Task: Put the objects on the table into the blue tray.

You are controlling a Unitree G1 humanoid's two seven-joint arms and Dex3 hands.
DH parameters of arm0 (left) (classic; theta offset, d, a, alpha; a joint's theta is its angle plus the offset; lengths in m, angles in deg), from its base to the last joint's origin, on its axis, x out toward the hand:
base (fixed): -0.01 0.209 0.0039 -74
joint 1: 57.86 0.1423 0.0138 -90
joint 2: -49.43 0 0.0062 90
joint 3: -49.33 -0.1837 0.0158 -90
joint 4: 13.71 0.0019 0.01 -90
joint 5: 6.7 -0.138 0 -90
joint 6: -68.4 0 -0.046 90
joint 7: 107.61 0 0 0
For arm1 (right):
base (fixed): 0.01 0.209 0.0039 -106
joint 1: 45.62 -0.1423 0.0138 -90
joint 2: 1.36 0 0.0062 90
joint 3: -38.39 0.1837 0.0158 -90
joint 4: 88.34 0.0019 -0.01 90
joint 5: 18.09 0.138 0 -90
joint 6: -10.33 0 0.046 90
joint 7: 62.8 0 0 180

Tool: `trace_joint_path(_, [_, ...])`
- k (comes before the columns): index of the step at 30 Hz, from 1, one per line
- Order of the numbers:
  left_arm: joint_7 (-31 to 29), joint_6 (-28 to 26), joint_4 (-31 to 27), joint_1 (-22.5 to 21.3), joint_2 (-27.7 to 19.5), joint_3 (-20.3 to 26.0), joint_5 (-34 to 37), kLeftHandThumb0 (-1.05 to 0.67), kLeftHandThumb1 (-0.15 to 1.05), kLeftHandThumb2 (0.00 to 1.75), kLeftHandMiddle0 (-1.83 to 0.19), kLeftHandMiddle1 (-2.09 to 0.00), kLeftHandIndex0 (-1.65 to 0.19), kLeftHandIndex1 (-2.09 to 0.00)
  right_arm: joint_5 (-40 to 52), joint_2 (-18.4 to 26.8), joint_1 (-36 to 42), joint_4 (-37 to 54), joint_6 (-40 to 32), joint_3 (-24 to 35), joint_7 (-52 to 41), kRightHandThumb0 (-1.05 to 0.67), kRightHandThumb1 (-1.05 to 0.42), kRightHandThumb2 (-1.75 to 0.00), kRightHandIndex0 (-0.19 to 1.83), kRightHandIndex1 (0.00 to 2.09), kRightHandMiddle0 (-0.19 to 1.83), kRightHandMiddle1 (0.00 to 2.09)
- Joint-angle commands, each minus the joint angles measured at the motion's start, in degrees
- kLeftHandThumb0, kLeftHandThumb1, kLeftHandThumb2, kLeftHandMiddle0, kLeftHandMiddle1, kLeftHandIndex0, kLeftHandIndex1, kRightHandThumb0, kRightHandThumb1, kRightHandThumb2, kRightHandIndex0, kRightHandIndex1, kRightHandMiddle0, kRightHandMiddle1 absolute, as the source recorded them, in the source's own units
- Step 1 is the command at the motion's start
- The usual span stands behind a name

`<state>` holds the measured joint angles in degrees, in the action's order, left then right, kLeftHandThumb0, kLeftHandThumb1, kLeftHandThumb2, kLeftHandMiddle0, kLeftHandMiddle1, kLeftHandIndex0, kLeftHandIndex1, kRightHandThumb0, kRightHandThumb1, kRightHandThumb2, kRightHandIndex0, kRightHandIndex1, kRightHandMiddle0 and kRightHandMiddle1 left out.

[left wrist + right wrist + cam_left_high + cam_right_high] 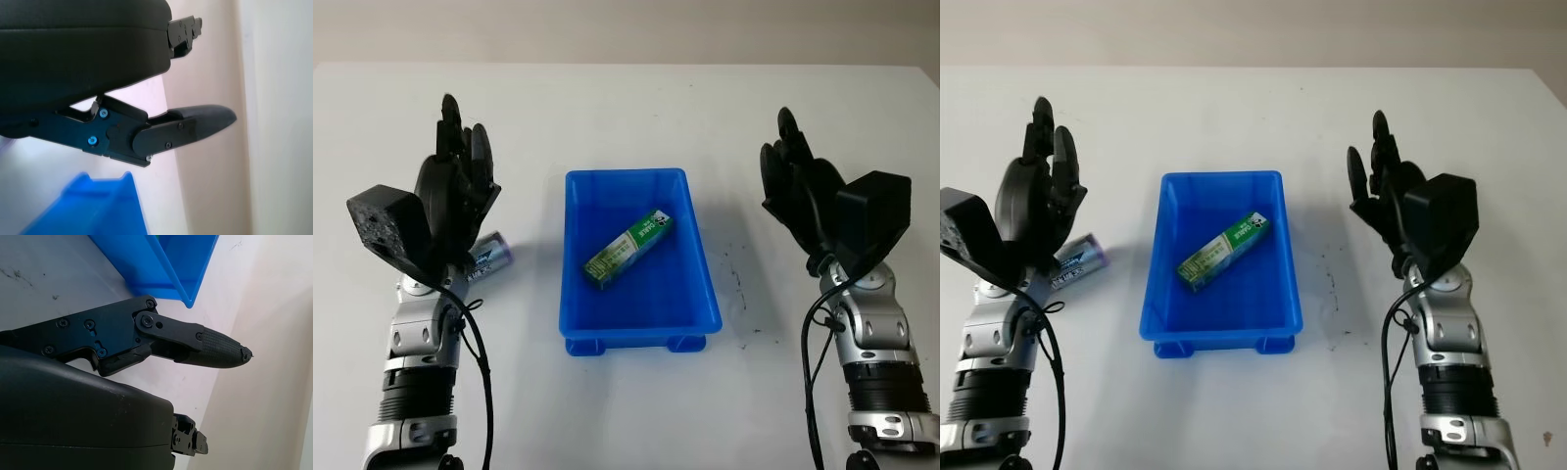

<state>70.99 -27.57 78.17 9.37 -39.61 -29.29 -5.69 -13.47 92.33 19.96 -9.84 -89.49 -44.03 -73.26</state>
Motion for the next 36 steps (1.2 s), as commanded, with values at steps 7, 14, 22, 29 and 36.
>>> trace_joint_path(7, [-13.4,-24.7,-32.3,6.3,-20.8,-4.4,-25.3,-0.81,1.05,0.24,-0.02,-0.07,0.01,-0.08,1.3,-0.5,1.2,1.1,0.0,0.8,-1.4,-0.72,-1.05,-0.71,-0.19,0.00,-0.19,0.00])
trace_joint_path(14, [-28.5,-38.1,-47.2,11.5,-31.3,-8.0,-42.6,-0.84,0.99,0.06,-0.06,-0.06,-0.06,-0.09,1.1,-1.1,1.1,0.8,-0.7,0.7,-1.1,-0.72,-1.05,-0.72,-0.19,0.00,-0.19,0.00])
trace_joint_path(22, [-40.4,-41.6,-47.5,13.9,-33.6,-11.8,-53.7,-0.80,0.96,0.06,-0.07,-0.06,-0.07,-0.08,1.9,-1.3,0.6,0.0,-0.2,1.3,-1.7,-0.73,-1.05,-0.71,-0.19,0.00,-0.19,0.00])
trace_joint_path(29, [-40.4,-41.3,-41.0,14.9,-26.7,-17.0,-60.7,-0.78,0.97,0.06,-0.08,-0.05,-0.06,-0.07,2.4,-0.7,0.3,0.1,-0.7,1.8,-2.0,-0.73,-1.05,-0.71,-0.19,0.00,-0.19,0.00])
trace_joint_path(36, [-35.9,-37.8,-28.6,13.7,-21.1,-22.3,-66.5,-0.76,0.97,0.05,-0.07,-0.05,-0.02,-0.05,2.7,-0.6,0.1,0.2,-1.1,2.5,-2.1,-0.72,-1.05,-0.69,-0.19,0.00,-0.19,0.00])
